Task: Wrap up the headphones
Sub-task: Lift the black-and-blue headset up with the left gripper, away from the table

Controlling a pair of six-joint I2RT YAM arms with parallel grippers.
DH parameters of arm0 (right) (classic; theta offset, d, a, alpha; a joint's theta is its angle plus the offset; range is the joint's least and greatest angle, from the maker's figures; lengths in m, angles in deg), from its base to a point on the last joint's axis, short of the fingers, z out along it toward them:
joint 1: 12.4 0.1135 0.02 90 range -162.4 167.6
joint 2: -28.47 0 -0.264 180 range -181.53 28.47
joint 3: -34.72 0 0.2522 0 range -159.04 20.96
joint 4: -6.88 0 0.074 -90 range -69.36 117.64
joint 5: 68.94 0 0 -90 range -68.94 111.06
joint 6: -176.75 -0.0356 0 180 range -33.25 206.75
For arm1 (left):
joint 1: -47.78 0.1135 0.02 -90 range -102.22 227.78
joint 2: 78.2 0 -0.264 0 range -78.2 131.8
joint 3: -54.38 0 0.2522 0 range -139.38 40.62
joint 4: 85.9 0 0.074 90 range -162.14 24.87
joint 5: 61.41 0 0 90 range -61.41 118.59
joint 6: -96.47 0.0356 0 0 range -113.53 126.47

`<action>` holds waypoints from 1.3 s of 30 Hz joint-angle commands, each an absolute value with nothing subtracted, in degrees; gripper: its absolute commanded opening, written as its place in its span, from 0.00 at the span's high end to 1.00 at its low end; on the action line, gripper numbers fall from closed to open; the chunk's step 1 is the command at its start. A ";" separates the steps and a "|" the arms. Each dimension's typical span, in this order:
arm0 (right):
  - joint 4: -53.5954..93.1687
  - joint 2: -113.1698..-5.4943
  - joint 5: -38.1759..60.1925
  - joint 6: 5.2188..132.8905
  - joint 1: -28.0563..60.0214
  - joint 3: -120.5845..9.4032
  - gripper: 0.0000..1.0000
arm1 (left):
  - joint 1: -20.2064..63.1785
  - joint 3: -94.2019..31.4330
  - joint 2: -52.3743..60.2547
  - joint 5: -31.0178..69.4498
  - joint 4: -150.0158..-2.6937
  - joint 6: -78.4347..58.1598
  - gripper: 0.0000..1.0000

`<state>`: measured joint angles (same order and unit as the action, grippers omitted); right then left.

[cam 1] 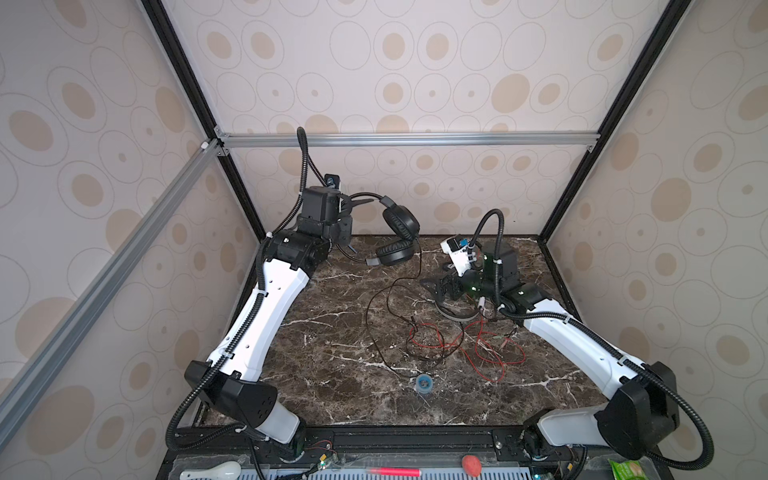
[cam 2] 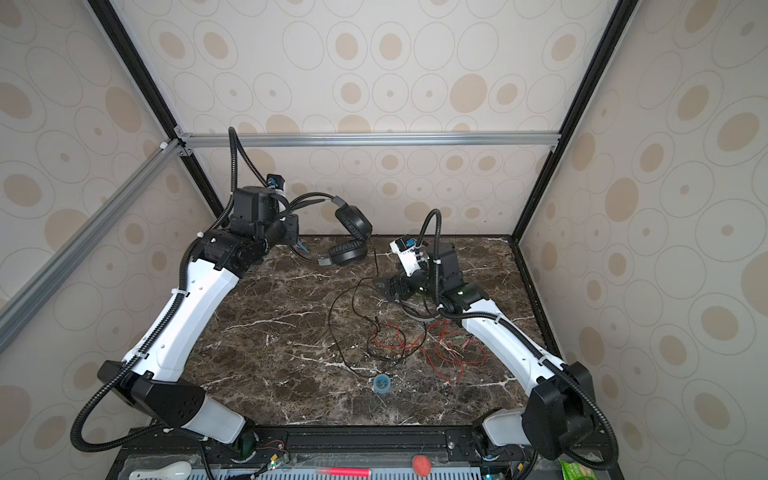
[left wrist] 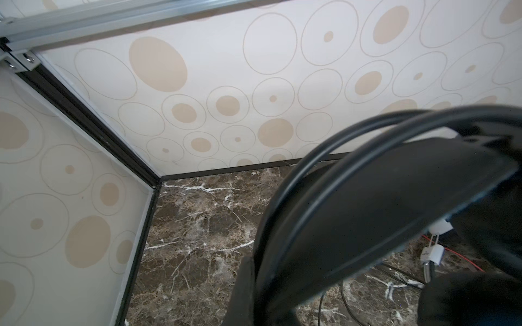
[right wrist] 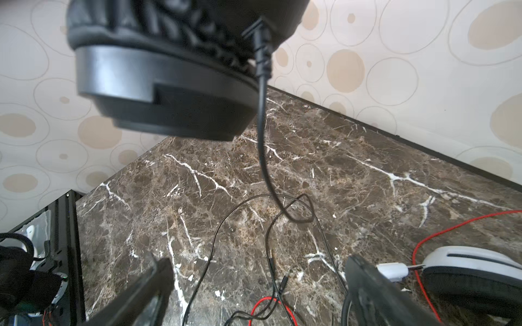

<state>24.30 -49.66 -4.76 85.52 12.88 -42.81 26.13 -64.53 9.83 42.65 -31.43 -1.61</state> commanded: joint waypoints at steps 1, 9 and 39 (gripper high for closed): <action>16.45 -51.75 -6.19 85.48 12.35 -41.26 0.02 | 26.05 -70.01 8.05 38.55 -29.54 -5.35 1.00; 4.41 -58.88 -8.14 81.54 12.15 -40.56 0.03 | 26.07 -83.47 11.61 38.75 -18.93 -6.19 1.00; -16.58 -72.95 -10.78 71.37 12.12 -45.48 0.14 | 27.67 -95.98 14.09 33.88 -11.53 -12.83 1.00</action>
